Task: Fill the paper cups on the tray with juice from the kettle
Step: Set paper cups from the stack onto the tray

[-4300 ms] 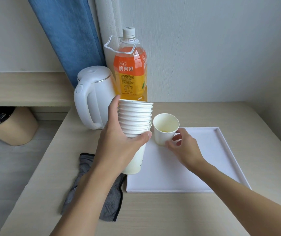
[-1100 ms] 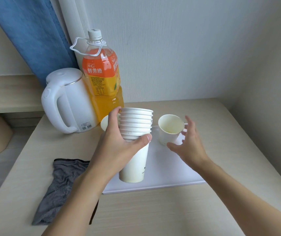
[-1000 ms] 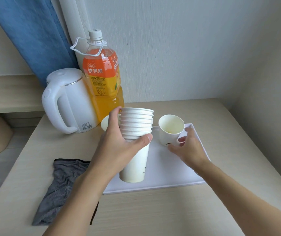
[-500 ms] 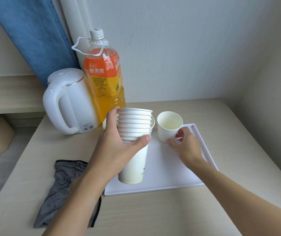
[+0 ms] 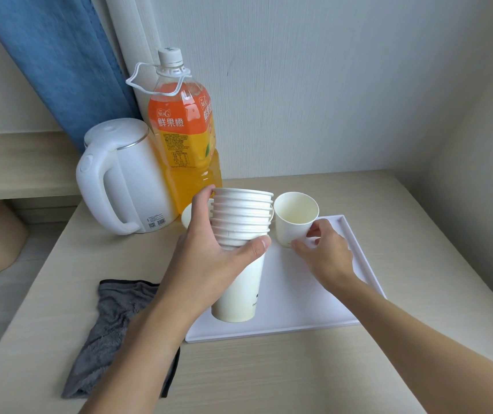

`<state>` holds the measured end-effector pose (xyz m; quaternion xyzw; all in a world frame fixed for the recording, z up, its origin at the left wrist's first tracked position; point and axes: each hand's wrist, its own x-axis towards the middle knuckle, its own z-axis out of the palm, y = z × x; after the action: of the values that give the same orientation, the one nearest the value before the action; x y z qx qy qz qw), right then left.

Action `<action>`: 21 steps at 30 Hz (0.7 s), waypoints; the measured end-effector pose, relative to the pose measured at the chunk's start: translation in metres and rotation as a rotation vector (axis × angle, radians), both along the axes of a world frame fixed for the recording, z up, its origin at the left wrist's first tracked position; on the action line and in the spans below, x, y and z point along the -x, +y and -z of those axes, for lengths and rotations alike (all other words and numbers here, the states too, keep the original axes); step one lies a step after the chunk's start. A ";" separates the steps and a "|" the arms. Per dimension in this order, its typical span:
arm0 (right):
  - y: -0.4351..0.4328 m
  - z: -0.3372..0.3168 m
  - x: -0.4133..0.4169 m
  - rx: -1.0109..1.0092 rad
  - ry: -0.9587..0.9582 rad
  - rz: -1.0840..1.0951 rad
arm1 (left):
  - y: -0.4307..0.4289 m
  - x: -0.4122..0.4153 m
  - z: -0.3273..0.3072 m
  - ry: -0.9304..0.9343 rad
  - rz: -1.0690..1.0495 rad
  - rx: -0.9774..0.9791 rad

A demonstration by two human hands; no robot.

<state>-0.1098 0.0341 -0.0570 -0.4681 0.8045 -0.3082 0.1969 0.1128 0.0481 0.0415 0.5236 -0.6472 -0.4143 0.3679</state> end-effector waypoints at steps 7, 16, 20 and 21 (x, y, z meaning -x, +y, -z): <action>0.001 -0.002 0.000 -0.028 0.008 0.005 | -0.001 0.002 0.002 0.000 0.012 0.009; 0.017 -0.046 -0.005 0.032 -0.279 0.122 | 0.000 0.006 0.003 -0.032 0.060 0.027; 0.040 -0.095 -0.022 0.283 -0.572 -0.009 | 0.002 0.011 0.004 -0.032 0.098 0.029; 0.046 -0.105 -0.029 0.310 -0.598 -0.106 | 0.003 0.013 0.004 -0.038 0.107 0.025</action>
<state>-0.0812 0.0798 0.0484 -0.4224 0.6293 -0.5398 0.3662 0.1000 0.0515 0.0376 0.4916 -0.6863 -0.4150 0.3394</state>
